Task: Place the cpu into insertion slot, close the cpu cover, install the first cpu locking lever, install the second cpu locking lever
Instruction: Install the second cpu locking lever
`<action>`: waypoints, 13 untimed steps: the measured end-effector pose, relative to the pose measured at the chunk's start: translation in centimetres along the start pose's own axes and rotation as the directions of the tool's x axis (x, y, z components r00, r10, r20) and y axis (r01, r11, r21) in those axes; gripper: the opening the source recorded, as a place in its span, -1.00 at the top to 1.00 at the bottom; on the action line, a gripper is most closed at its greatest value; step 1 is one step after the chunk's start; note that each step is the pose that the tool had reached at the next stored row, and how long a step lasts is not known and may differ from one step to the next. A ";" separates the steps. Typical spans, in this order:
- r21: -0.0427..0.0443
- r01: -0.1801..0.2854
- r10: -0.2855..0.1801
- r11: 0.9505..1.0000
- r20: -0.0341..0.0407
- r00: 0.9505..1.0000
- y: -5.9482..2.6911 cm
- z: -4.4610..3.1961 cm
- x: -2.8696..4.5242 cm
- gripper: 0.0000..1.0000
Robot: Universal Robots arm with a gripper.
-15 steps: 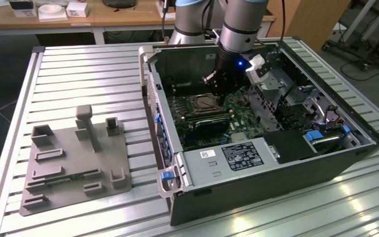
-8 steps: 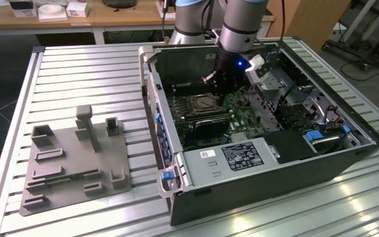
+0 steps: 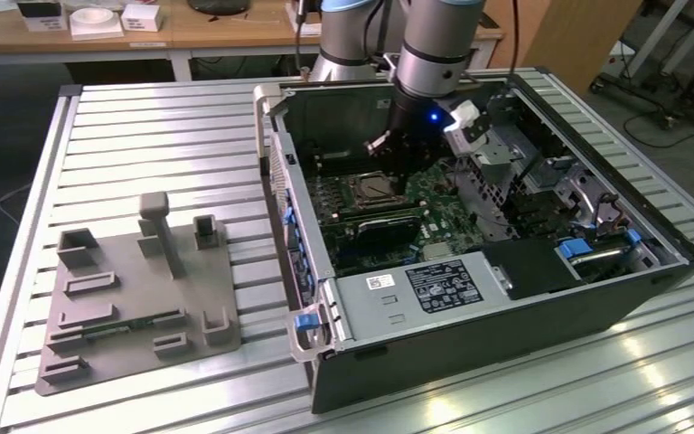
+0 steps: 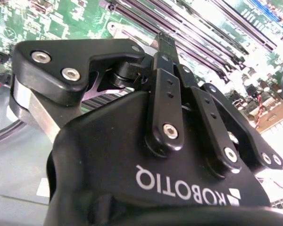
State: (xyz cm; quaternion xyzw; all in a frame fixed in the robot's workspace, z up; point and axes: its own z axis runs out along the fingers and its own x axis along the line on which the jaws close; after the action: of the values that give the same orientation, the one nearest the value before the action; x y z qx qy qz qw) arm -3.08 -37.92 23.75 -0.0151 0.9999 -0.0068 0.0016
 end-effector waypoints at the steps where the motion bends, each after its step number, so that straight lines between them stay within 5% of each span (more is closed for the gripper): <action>1: 0.000 0.001 -0.001 1.000 0.000 1.000 0.00 0.01 0.13 0.80; 13: 0.000 0.002 -0.002 1.000 0.000 1.000 0.03 0.21 0.77 0.80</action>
State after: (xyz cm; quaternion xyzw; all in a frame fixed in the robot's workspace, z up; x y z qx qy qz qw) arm -3.84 -37.91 23.54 -0.0159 0.9998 -0.0068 0.0016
